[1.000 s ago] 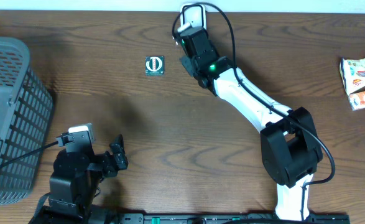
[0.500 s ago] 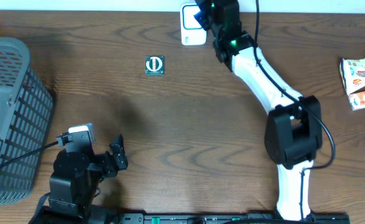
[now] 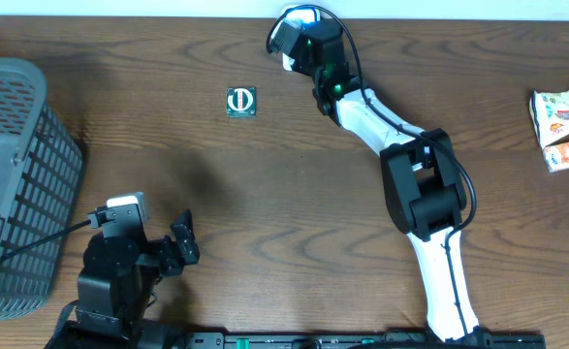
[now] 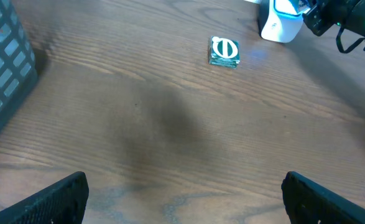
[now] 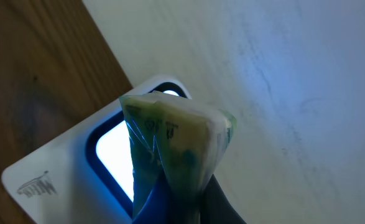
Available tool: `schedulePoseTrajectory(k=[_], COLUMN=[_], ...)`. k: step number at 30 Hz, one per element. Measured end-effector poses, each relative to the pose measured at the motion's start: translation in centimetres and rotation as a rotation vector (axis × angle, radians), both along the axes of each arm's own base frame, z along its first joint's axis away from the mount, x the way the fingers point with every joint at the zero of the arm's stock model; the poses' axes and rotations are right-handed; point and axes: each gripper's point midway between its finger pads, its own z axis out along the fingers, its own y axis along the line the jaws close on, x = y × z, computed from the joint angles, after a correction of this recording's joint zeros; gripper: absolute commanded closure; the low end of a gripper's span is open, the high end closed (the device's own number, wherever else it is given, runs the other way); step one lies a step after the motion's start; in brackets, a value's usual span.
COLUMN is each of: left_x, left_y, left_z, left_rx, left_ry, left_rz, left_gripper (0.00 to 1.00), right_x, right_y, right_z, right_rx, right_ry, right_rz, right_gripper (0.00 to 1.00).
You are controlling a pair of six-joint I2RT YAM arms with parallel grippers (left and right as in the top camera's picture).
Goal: Scan the item barcode
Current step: 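Hold the teal tissue pack in front of the scanner, then carry the tissue pack to the far right edge and release it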
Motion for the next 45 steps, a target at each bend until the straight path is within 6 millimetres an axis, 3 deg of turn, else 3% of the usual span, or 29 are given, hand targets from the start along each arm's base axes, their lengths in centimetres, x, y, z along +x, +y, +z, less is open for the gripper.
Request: schedulePoseTrajectory(k=[10, 18, 25, 29, 33, 40, 44, 45], left_x=[0.0, 0.0, 0.0, 0.0, 0.0, 0.0, 0.0, 0.0], left_y=[0.0, 0.0, 0.0, 0.0, 0.0, 0.0, 0.0, 0.0], left_z=[0.0, 0.0, 0.0, 0.0, 0.0, 0.0, 0.0, 0.0], left_rx=[0.000, 0.000, 0.000, 0.000, 0.000, 0.000, 0.000, 0.000], left_ry=[0.000, 0.000, 0.000, 0.000, 0.001, 0.000, 0.001, 0.000], left_rz=[0.000, 0.000, 0.000, 0.000, 0.000, 0.000, 0.000, 0.000], left_gripper=[0.02, 0.02, 0.02, 0.02, 0.02, 0.02, 0.02, 0.02], right_x=[0.0, 0.5, 0.3, -0.6, -2.3, -8.2, -12.3, -13.2], right_y=[-0.8, -3.0, -6.8, -12.4, -21.0, -35.9, -44.2, -45.5], right_z=[-0.6, -0.2, 3.0, 5.5, 6.8, 2.5, 1.2, 1.0], right_rx=[-0.019, -0.014, 0.137, 0.230, 0.315, 0.426, 0.578, 0.608], right_ry=[0.022, 0.014, 0.051, 0.118, 0.202, 0.408, 0.422, 0.425], right_rz=[-0.027, -0.144, -0.290, -0.429, -0.630, -1.041, -1.307, -1.354], right_gripper=[0.99, 0.99, 0.99, 0.99, 0.99, 0.99, 0.99, 0.99])
